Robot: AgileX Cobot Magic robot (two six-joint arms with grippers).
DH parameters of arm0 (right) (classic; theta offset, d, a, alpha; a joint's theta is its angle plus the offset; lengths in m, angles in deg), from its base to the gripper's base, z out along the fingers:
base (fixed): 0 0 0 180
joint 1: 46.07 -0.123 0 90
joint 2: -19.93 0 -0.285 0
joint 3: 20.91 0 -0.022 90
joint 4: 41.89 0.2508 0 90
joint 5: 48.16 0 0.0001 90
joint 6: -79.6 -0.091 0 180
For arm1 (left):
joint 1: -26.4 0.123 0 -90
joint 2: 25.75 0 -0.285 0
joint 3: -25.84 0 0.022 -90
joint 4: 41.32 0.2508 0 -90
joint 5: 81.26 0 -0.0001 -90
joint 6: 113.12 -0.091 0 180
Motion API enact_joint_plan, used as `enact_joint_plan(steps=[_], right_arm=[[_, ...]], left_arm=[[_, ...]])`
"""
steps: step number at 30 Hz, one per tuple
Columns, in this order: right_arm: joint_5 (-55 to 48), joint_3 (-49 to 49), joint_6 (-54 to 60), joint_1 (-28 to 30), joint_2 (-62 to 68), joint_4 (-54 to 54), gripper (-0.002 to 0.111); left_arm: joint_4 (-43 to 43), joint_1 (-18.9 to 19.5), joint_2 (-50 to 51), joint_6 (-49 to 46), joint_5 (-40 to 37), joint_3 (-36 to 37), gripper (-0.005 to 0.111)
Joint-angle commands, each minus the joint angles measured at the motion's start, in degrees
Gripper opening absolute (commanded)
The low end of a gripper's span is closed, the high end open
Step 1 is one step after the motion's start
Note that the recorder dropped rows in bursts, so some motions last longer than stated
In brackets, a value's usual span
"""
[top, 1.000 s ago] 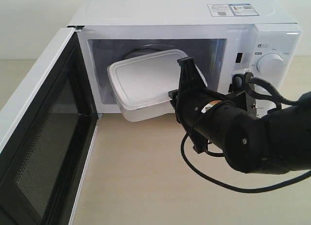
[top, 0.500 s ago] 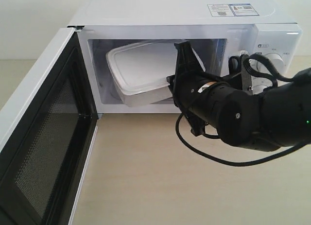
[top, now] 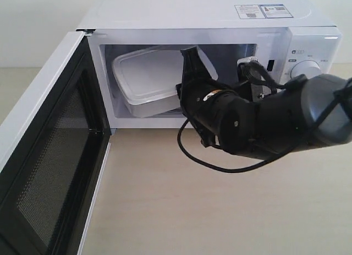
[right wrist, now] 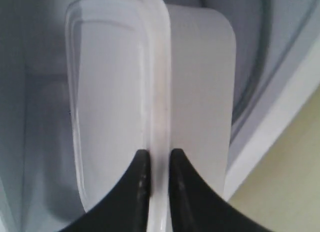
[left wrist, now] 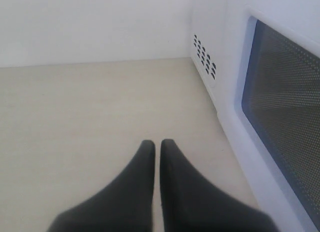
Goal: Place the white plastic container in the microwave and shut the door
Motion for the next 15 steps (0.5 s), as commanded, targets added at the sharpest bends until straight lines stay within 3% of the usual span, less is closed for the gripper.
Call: enact_joint_plan(steps=[1,15], right_arm=[[2.1,-3.5,0.8,0.6,3.1,1.8,0.000],[11.1,-5.7,1.4,1.7,7.6,7.7,0.000]], left_arm=[[-0.5,0.2,-0.2,0.4,0.1,0.1,0.004],[-0.5,0.2,-0.2,0.4,0.1,0.1,0.004]])
